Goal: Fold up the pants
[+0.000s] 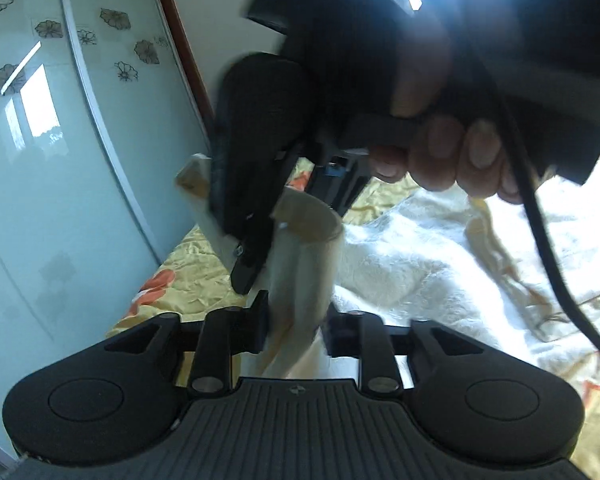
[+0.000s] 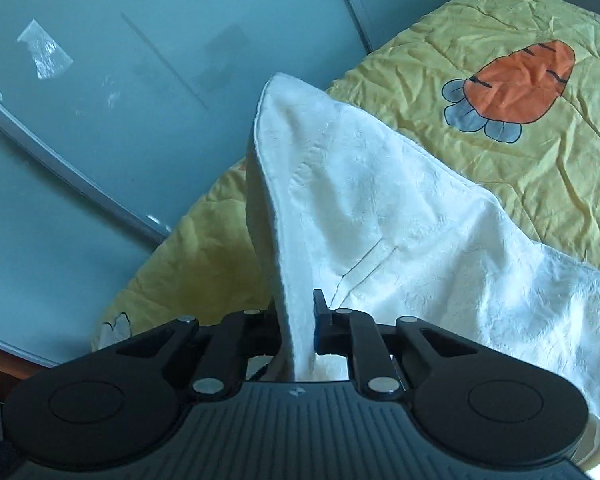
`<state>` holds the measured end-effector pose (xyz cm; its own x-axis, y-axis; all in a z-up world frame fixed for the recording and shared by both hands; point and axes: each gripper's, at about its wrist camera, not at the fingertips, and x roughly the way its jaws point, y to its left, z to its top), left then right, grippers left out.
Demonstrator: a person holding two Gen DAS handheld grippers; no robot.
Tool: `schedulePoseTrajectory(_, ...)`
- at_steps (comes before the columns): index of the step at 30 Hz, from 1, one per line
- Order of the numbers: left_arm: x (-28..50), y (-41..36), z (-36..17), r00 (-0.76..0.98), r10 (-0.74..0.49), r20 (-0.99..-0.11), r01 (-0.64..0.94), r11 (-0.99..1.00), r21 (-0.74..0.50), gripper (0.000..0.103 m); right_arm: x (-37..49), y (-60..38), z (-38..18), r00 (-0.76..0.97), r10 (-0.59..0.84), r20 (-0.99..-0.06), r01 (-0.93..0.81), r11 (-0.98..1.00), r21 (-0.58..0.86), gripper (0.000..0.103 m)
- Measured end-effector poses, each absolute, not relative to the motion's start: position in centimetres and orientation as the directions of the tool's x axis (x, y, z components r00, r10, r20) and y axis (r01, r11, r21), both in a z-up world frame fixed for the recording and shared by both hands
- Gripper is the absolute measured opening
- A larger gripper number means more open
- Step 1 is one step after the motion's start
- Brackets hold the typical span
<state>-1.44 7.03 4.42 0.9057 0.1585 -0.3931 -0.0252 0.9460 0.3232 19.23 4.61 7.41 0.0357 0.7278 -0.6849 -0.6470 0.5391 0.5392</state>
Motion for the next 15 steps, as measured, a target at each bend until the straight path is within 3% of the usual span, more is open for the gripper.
schedulePoseTrajectory(1,-2.8,7.4,4.8,0.919,0.119,-0.376,-0.001,0.954,0.299,0.045,19.2,3.6,7.5,0.034,0.750,-0.660,-0.636,0.525,0.565,0.011)
schedulePoseTrajectory(3,-5.2,8.1,5.6,0.942,0.037,-0.332,0.050,0.967,0.249,0.062,19.6,1.0,8.1,0.040,0.801,-0.597,-0.609,0.493,0.621,0.011)
schedulePoseTrajectory(6,-8.4,9.1,6.9,0.962,-0.038,-0.271,0.086,0.982,0.168,0.075,19.6,-4.4,9.7,0.077,0.841,-0.536,-0.576,0.476,0.664,0.011)
schedulePoseTrajectory(10,-9.2,10.1,9.0,0.964,-0.087,-0.253,0.087,0.996,-0.010,0.078,18.7,-13.6,11.2,0.165,0.843,-0.512,-0.524,0.515,0.679,0.011)
schedulePoseTrajectory(15,-8.1,9.2,10.5,0.948,-0.219,-0.231,0.197,0.974,-0.114,0.081,17.1,-24.7,8.7,0.235,0.750,-0.618,-0.397,0.655,0.643,0.012)
